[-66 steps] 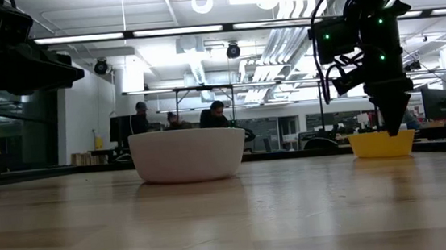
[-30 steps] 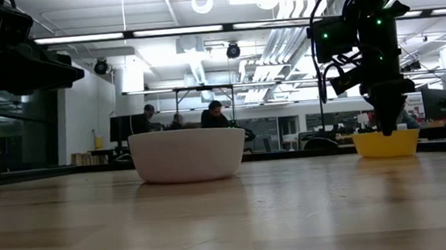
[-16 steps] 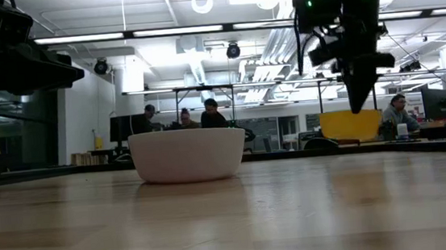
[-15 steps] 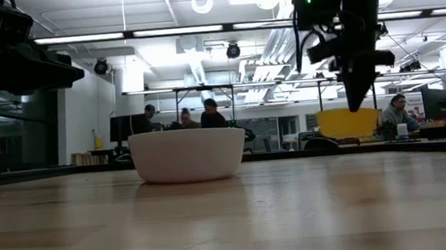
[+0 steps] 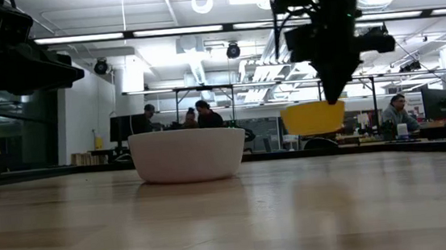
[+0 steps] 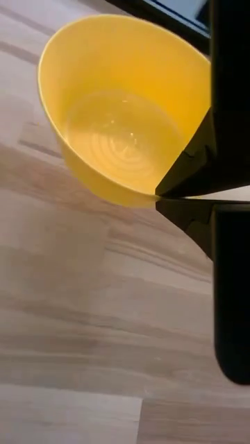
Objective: Nest bowls inside each other
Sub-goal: Stack the yellow bowl on the red bowl
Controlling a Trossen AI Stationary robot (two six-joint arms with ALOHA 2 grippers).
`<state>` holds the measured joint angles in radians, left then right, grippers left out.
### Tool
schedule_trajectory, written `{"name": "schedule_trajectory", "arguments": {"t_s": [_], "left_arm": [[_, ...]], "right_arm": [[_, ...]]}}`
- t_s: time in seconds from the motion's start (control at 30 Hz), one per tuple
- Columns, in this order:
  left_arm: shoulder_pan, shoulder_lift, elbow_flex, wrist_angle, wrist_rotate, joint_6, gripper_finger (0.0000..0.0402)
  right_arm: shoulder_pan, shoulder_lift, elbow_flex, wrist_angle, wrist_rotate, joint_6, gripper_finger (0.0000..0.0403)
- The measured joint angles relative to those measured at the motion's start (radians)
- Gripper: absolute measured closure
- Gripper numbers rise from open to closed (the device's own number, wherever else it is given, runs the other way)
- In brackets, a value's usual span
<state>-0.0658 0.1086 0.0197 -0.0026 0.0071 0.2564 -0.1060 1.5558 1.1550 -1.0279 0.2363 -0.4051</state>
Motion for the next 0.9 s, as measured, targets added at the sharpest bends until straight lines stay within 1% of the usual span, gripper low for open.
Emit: {"name": "schedule_trajectory", "arguments": {"t_s": [0.17,0.3,0.6,0.77,0.9], "left_arm": [[0.000,0.000,0.000,0.000,0.000,0.000,0.0336],[0.000,0.000,0.000,0.000,0.000,0.000,0.0336],[0.000,0.000,0.000,0.000,0.000,0.000,0.0336],[0.000,0.000,0.000,0.000,0.000,0.000,0.0336],[0.000,0.000,0.000,0.000,0.000,0.000,0.0336]], "right_arm": [[0.037,0.091,0.122,-0.031,0.001,-0.071,0.0400],[0.066,0.129,0.178,-0.039,0.007,-0.141,0.0400],[0.149,0.139,0.191,-0.018,0.105,-0.274,0.0400],[0.193,0.139,0.191,0.038,0.104,-0.332,0.0400],[0.210,0.171,0.226,0.043,0.096,-0.319,0.0400]]}}
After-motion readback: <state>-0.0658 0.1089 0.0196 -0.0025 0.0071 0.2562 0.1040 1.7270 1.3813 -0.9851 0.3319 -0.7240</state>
